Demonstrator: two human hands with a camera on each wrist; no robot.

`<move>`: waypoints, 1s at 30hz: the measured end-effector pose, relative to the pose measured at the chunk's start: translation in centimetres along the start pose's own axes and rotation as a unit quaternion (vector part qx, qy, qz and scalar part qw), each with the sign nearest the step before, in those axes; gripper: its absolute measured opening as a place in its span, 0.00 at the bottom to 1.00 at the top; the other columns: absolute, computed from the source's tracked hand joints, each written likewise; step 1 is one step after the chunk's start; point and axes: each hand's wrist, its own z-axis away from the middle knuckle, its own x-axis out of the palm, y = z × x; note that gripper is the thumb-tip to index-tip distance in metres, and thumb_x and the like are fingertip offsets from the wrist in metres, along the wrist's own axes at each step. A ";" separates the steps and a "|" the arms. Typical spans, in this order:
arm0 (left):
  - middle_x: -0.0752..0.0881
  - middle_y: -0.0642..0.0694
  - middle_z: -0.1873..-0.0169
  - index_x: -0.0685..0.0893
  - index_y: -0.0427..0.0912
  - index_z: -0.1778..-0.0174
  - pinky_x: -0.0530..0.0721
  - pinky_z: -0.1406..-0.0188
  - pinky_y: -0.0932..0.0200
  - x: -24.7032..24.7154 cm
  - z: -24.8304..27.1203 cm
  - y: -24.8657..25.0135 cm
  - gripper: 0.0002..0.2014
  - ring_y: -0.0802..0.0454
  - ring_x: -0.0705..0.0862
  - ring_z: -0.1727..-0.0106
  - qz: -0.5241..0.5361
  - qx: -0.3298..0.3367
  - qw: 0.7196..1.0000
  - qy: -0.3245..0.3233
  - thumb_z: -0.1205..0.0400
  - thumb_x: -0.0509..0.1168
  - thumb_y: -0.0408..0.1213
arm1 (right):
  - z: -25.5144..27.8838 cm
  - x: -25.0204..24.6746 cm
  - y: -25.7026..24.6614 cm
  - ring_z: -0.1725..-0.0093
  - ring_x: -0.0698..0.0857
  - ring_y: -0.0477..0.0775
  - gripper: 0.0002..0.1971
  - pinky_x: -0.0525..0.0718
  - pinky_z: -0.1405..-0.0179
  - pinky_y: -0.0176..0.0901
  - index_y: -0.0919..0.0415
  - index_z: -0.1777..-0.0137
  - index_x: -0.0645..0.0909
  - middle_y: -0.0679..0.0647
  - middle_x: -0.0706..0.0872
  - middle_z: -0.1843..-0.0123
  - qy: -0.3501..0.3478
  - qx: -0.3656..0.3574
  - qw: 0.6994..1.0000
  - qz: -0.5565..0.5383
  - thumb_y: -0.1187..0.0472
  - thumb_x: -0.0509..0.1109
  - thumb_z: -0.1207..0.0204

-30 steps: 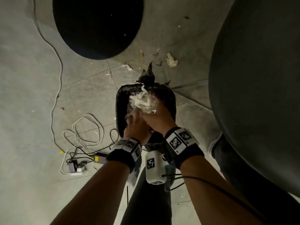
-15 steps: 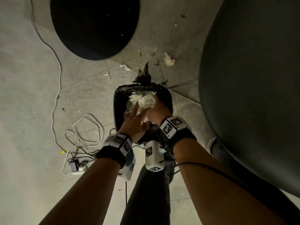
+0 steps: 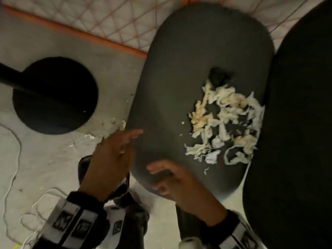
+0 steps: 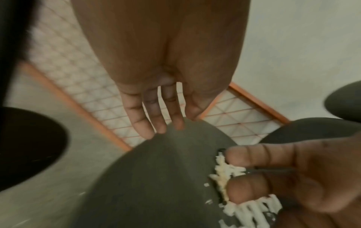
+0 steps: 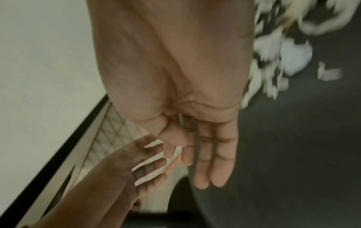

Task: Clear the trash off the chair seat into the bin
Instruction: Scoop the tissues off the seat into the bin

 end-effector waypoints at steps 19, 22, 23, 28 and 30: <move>0.41 0.52 0.13 0.47 0.68 0.18 0.49 0.18 0.27 21.3 -21.8 14.2 0.45 0.33 0.37 0.14 -0.448 0.131 0.833 -0.297 0.26 0.65 0.65 | -9.1 -28.8 0.2 0.15 0.47 0.61 0.28 0.54 0.17 0.65 0.50 0.20 0.63 0.55 0.51 0.14 0.332 0.048 0.897 0.289 0.51 0.60 0.20; 0.45 0.51 0.13 0.49 0.68 0.18 0.50 0.17 0.28 21.3 -18.1 11.7 0.42 0.35 0.39 0.14 -0.458 0.175 0.818 -0.300 0.26 0.62 0.67 | -7.5 -26.1 2.1 0.14 0.45 0.58 0.26 0.54 0.18 0.68 0.46 0.20 0.60 0.50 0.49 0.13 0.322 0.065 0.890 0.315 0.49 0.56 0.18; 0.46 0.51 0.14 0.50 0.68 0.18 0.50 0.17 0.29 21.1 -16.9 10.9 0.41 0.36 0.39 0.14 -0.456 0.183 0.817 -0.302 0.25 0.62 0.66 | -6.9 -25.0 2.6 0.14 0.45 0.58 0.27 0.53 0.18 0.68 0.45 0.19 0.59 0.49 0.49 0.13 0.314 0.071 0.889 0.325 0.49 0.56 0.18; 0.48 0.54 0.14 0.48 0.69 0.19 0.47 0.20 0.24 18.8 -11.9 8.5 0.44 0.36 0.41 0.14 -0.473 0.175 0.808 -0.303 0.29 0.59 0.73 | -3.8 -20.6 5.1 0.15 0.52 0.56 0.28 0.56 0.19 0.67 0.43 0.22 0.64 0.48 0.57 0.15 0.298 0.066 0.892 0.333 0.45 0.63 0.22; 0.43 0.54 0.14 0.42 0.70 0.19 0.44 0.22 0.21 17.9 -10.6 7.8 0.51 0.34 0.37 0.14 -0.480 0.145 0.807 -0.313 0.35 0.60 0.77 | -3.0 -20.1 5.7 0.17 0.56 0.57 0.30 0.59 0.21 0.68 0.41 0.23 0.65 0.46 0.61 0.17 0.310 0.067 0.888 0.333 0.42 0.66 0.26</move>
